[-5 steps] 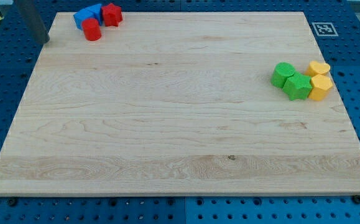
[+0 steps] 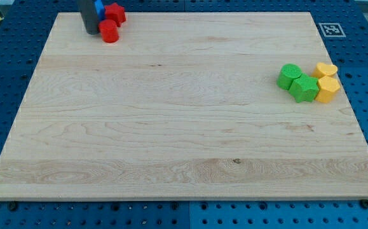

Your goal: Separate the red circle from the group of blocks

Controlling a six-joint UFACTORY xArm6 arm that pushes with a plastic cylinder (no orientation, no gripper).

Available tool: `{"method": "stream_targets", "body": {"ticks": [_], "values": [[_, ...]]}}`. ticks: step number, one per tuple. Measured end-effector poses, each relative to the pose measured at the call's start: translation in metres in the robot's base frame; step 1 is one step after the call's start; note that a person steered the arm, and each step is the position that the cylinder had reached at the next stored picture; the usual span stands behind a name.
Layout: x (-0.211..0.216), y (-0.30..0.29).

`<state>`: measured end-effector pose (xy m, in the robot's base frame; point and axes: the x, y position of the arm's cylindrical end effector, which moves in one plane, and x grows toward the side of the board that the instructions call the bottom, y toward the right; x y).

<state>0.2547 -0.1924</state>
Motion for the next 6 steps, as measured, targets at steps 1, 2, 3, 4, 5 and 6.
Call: {"method": "stream_targets", "body": {"ticks": [1,2,3,4,5,6], "values": [[0.0,0.018],[0.0,0.031],[-0.006,0.042],[-0.029,0.058],[-0.035,0.075],[-0.003,0.075]]}}
